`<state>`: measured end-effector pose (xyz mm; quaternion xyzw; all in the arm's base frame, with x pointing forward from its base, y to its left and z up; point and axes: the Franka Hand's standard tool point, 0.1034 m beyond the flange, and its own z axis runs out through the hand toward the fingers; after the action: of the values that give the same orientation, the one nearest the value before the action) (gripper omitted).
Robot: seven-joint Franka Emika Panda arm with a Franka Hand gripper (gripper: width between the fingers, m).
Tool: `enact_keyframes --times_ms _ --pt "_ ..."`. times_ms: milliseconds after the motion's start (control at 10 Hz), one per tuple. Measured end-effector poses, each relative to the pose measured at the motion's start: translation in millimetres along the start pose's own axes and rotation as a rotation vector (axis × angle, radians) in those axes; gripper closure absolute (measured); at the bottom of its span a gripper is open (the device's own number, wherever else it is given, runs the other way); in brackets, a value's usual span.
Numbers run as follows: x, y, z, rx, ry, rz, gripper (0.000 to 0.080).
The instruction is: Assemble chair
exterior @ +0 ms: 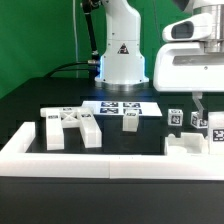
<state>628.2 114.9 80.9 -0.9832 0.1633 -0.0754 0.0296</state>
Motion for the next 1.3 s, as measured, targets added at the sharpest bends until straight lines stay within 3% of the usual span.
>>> enact_keyframes --times_ms 600,1000,1100,1200,1300 --pt "-2.8 -14.0 3.5 0.027 0.010 0.642 0.0509" --pt "-3.5 -16.0 3.2 0.033 0.002 0.862 0.0508" --pt "-3.7 -16.2 3.3 0.033 0.001 0.861 0.0390" --pt "-3.7 -16.2 3.2 0.033 0.002 0.805 0.0214" --pt "-3.6 -16.4 3.0 0.033 0.004 0.757 0.0214"
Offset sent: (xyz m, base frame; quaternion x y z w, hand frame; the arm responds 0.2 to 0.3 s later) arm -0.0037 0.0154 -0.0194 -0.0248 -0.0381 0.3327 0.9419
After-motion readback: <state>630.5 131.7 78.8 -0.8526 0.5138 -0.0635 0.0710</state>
